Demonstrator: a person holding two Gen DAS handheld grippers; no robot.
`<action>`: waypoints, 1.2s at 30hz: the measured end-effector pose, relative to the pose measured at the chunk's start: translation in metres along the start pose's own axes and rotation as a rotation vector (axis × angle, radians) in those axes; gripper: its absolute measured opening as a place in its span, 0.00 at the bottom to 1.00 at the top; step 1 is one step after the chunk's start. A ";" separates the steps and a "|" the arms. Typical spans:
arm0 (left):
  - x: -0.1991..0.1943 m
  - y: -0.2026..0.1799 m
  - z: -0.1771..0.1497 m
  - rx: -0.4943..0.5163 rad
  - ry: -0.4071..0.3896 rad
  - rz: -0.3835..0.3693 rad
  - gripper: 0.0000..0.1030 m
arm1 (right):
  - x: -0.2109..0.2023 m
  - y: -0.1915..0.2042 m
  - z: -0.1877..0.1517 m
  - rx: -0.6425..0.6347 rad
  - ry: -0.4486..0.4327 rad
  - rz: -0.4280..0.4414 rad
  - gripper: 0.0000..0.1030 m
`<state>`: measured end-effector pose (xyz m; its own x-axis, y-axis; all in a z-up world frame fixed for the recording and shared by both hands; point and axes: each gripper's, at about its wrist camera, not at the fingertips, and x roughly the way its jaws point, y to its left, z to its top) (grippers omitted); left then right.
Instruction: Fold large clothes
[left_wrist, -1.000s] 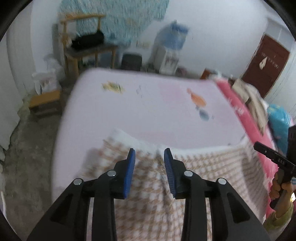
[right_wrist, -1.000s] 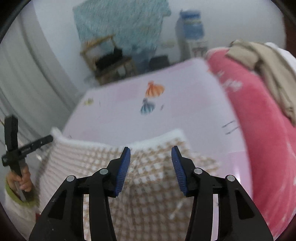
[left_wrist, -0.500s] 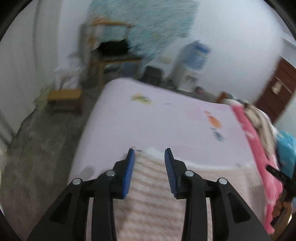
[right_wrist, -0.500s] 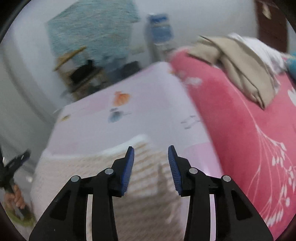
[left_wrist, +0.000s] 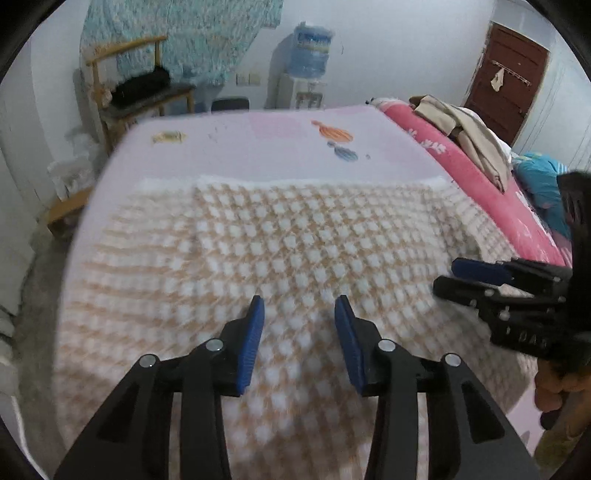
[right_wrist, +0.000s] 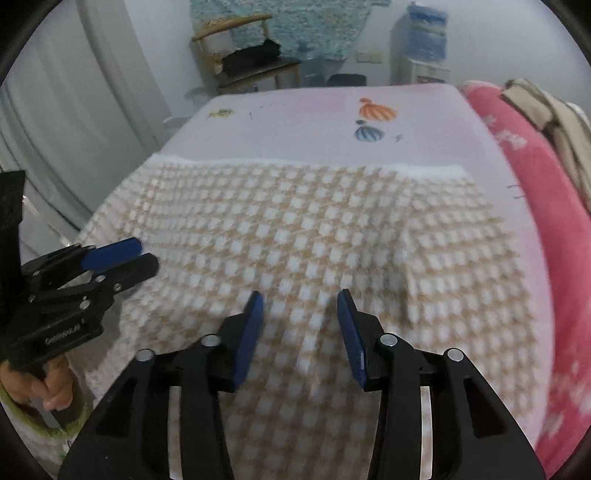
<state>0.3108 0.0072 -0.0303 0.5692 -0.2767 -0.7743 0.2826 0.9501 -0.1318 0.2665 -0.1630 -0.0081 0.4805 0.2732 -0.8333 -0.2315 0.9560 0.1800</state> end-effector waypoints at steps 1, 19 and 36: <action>-0.016 -0.002 -0.005 0.013 -0.034 -0.030 0.38 | -0.013 0.006 -0.004 -0.009 -0.022 0.024 0.38; -0.027 -0.004 -0.087 -0.002 0.050 0.023 0.40 | -0.030 0.063 -0.100 -0.139 -0.013 -0.049 0.38; -0.063 0.008 -0.112 -0.051 0.009 0.069 0.40 | -0.065 0.108 -0.129 -0.192 -0.059 -0.127 0.38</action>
<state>0.1906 0.0483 -0.0518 0.5786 -0.2096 -0.7883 0.2034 0.9730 -0.1094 0.1008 -0.0917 -0.0020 0.5637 0.1632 -0.8097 -0.3197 0.9470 -0.0317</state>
